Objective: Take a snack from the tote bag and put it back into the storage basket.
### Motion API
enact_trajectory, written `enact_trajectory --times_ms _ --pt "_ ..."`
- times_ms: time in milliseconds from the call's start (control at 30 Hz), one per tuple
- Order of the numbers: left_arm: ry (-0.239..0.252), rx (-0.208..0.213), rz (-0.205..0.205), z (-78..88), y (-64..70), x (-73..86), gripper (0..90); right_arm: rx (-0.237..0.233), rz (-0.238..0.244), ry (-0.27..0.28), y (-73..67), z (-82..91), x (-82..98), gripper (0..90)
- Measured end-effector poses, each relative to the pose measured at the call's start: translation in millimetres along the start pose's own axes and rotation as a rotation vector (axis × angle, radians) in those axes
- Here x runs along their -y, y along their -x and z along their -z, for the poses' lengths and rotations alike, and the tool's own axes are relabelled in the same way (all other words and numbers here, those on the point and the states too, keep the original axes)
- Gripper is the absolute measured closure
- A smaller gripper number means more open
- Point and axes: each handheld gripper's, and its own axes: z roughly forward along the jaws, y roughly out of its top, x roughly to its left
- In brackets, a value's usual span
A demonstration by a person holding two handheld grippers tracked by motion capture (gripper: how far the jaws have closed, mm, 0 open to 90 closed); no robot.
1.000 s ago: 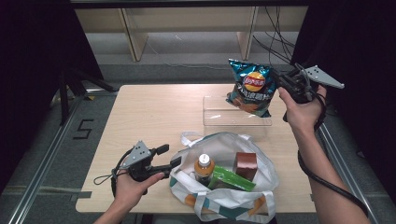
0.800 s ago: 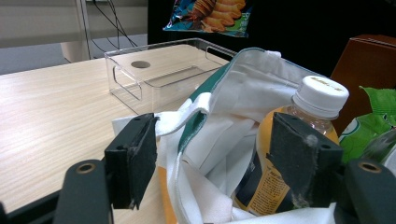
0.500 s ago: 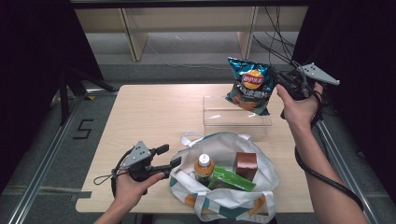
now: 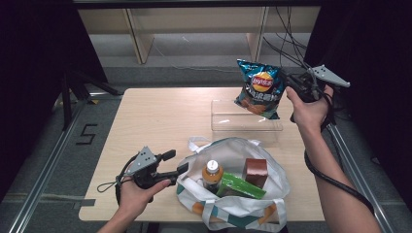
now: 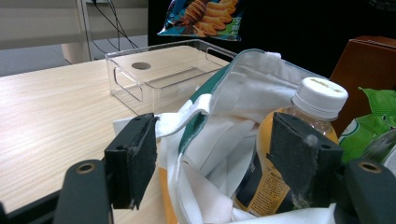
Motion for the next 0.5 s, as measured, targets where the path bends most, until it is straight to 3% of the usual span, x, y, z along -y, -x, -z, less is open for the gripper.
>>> enact_trajectory --times_ms 500 --pt "0.0 0.0 0.0 0.0 -0.1 0.0 31.6 0.002 -0.005 -0.008 2.4 -8.5 6.4 89.9"
